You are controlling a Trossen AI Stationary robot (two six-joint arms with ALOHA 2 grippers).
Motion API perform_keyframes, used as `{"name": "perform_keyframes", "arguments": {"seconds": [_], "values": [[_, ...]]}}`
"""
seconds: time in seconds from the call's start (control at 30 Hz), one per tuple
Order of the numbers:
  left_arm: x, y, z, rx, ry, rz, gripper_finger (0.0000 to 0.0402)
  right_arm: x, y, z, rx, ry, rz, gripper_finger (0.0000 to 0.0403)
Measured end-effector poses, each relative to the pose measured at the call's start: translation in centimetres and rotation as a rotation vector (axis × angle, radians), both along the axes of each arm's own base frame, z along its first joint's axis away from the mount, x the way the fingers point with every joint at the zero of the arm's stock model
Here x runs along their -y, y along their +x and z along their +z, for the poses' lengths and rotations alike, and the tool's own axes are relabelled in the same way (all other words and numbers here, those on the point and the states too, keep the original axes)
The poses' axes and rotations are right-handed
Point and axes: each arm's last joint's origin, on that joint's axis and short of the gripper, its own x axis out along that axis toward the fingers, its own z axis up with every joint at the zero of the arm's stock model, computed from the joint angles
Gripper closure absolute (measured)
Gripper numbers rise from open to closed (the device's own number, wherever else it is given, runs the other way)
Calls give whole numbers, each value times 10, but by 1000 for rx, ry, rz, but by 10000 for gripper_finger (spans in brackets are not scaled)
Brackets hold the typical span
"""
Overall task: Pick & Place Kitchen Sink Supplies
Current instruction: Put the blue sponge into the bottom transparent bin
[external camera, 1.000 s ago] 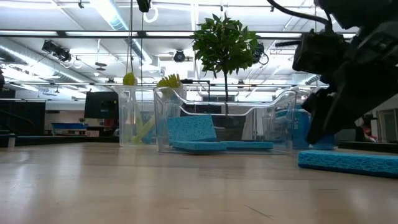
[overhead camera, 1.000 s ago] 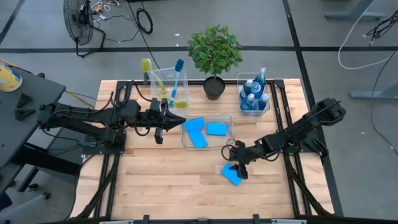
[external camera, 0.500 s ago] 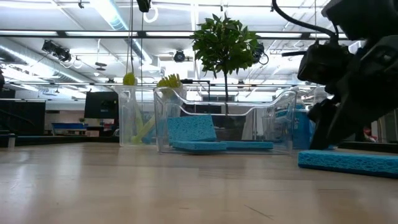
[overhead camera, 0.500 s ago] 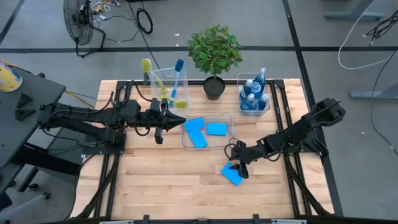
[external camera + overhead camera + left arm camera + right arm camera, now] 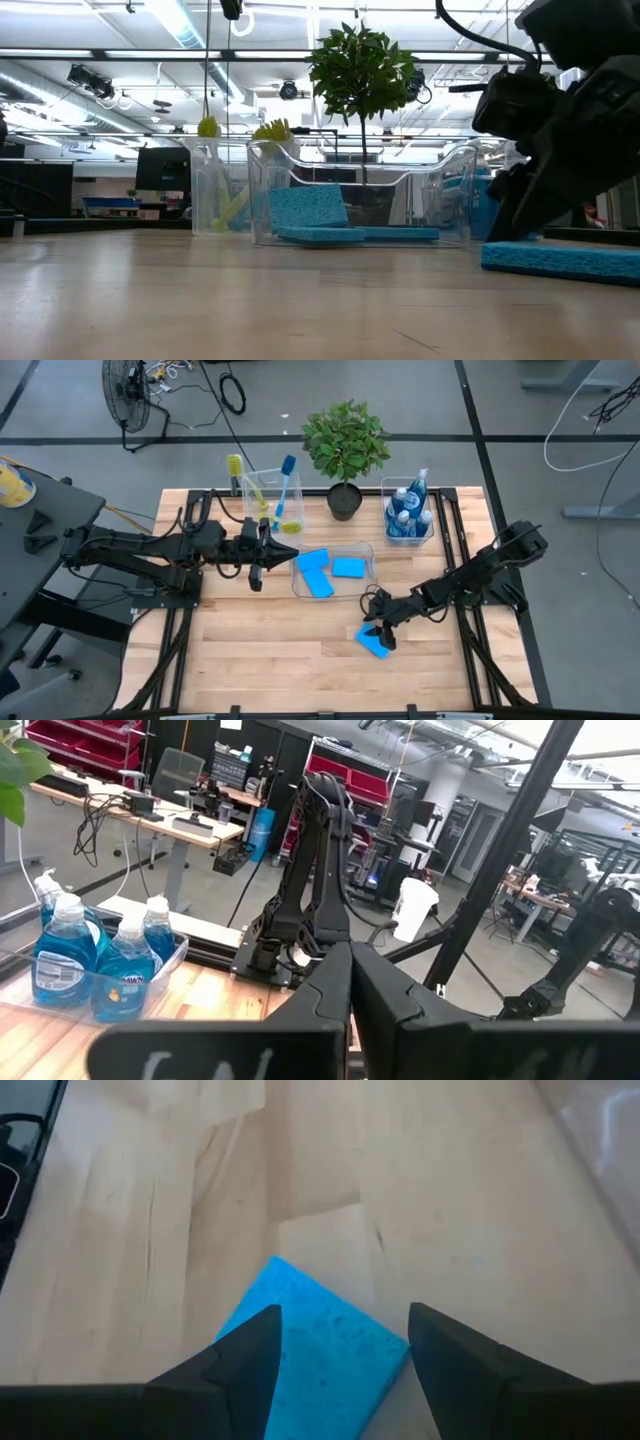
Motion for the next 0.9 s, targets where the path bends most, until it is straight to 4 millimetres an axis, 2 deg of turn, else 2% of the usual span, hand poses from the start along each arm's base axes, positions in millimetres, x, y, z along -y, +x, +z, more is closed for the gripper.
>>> {"name": "perform_keyframes", "arguments": {"seconds": [0.2,0.3,0.43,0.73,0.8,0.9], "values": [[0,0,0,0,0,0,388,-2,4,-7,-2,33,-7,186],[0,0,0,1,0,0,388,-3,4,-9,-7,45,0,203],[0,0,0,1,0,0,388,-3,4,-9,-14,60,15,249],[0,0,0,1,0,0,388,-4,4,-8,-9,75,20,382],[0,0,0,1,0,0,388,-4,4,-8,-12,88,7,396],[0,0,0,1,0,0,388,-4,5,-7,-2,112,-9,397]]}}
